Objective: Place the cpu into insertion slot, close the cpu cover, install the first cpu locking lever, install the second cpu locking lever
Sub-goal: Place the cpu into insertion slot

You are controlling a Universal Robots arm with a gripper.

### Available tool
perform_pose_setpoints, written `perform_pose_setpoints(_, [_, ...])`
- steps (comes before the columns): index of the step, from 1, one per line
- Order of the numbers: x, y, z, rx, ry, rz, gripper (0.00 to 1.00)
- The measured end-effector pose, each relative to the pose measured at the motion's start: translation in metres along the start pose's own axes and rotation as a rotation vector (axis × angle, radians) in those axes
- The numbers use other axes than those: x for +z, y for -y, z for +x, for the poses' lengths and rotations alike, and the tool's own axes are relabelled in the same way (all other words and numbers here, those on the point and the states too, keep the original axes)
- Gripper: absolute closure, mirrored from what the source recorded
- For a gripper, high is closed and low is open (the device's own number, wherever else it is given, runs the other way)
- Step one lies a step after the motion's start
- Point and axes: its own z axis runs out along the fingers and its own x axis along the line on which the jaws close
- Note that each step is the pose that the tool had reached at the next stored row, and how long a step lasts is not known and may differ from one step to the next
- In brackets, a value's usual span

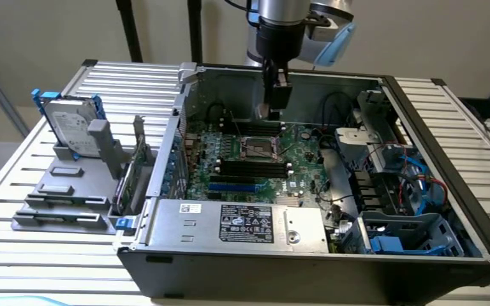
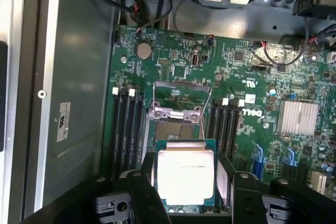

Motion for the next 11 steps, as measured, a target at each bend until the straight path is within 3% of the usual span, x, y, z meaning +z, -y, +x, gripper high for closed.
perform_pose_setpoints(7, [0.012, 0.0005, 0.0, 0.088, 0.0032, 0.0027, 0.45])
perform_pose_setpoints(11, [0.018, 0.0007, 0.001, 0.104, 0.0037, 0.0097, 0.45])
